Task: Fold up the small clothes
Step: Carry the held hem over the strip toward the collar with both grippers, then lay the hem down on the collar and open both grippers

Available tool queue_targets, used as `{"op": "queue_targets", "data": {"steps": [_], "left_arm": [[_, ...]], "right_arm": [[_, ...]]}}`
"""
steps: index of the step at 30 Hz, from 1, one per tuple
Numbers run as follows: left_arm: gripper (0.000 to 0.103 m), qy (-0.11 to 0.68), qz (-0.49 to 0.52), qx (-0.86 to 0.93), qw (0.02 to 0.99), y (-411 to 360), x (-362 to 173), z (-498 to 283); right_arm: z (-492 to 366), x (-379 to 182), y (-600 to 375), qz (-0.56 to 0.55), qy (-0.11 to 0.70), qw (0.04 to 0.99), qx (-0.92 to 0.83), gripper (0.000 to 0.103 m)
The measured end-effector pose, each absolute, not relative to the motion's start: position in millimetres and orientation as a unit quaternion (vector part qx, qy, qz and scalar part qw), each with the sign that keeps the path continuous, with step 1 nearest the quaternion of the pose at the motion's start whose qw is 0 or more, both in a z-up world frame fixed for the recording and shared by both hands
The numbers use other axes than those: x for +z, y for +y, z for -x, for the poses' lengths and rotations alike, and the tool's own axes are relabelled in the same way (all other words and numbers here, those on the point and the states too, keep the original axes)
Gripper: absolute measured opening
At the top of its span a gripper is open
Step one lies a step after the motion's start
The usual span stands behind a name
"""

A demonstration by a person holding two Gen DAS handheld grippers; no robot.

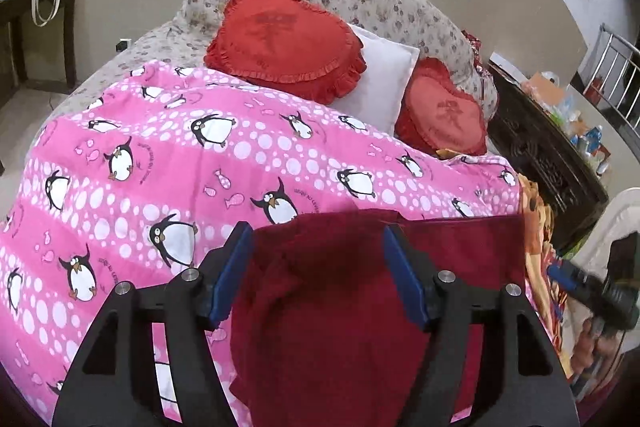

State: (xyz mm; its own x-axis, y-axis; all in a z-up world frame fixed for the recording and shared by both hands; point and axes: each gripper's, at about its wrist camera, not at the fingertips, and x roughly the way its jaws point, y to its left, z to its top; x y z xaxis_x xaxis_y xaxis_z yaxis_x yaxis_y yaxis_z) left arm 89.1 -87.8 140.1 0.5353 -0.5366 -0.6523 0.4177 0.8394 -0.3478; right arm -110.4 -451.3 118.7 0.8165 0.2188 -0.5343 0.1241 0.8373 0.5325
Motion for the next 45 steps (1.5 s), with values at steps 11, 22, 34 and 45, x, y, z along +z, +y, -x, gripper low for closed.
{"op": "queue_targets", "data": {"steps": [11, 22, 34, 45], "left_arm": [[0.067, 0.457, 0.015, -0.221, 0.862, -129, 71, -119], [0.067, 0.451, 0.031, -0.250, 0.856, -93, 88, -91], [0.067, 0.509, 0.037, -0.300, 0.806, -48, 47, 4], [0.054, 0.508, 0.000, -0.331, 0.795, -70, 44, 13]], "right_arm": [[28, 56, -441, -0.214, 0.367, 0.904, -0.051, 0.053], [79, 68, -441, -0.241, 0.367, 0.898, -0.015, 0.055], [184, 24, -413, -0.256, 0.409, 0.875, -0.025, 0.056], [183, 37, -405, -0.220, 0.400, 0.890, 0.000, 0.008]]}}
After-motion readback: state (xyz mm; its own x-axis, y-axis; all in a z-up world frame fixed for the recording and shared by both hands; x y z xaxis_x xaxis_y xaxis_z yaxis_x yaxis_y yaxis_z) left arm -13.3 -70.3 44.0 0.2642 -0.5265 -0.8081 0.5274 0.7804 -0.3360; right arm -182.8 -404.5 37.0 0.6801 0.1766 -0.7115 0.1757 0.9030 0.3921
